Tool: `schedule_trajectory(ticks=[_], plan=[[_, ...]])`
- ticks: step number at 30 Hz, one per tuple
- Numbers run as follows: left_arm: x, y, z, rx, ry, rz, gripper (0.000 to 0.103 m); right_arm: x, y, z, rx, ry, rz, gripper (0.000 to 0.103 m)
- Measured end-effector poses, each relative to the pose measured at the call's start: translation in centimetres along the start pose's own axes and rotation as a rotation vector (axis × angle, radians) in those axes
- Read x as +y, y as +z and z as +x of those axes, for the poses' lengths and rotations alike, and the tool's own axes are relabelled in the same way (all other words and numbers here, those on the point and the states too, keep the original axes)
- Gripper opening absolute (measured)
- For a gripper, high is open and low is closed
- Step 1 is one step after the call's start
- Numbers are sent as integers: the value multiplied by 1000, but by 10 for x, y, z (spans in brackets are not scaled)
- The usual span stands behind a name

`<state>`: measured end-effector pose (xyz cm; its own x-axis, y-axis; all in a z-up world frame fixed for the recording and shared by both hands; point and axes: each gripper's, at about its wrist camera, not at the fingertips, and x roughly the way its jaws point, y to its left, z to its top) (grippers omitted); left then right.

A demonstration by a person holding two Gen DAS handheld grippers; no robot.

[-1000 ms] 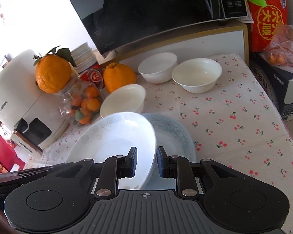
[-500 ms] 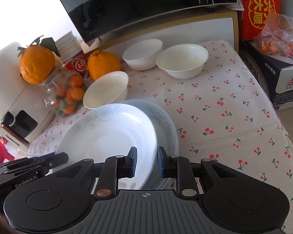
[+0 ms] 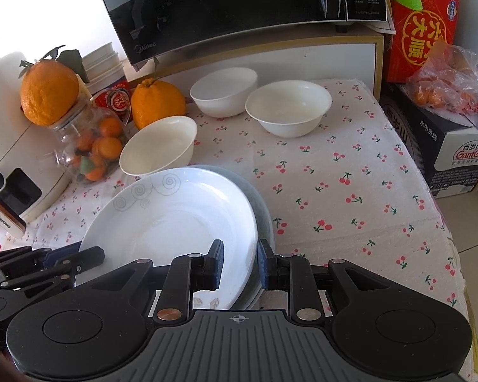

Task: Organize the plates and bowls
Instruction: 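Lower the held plain white plate onto the blue plate stack with both tools, then open both tools and release the white plate rim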

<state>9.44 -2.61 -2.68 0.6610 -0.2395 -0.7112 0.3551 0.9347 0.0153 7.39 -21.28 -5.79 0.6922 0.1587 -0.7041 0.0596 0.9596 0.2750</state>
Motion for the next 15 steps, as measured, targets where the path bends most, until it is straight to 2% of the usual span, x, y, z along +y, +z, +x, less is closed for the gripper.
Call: schedule_trajectory(ticks=[6,15], plan=[[-4,-1,4,15,-7,8,15,7,-1,0,-9,-51,-55,25],[-3,-1,5,17,-13,0,15,6,-1,0,-7,-55,-58,25]])
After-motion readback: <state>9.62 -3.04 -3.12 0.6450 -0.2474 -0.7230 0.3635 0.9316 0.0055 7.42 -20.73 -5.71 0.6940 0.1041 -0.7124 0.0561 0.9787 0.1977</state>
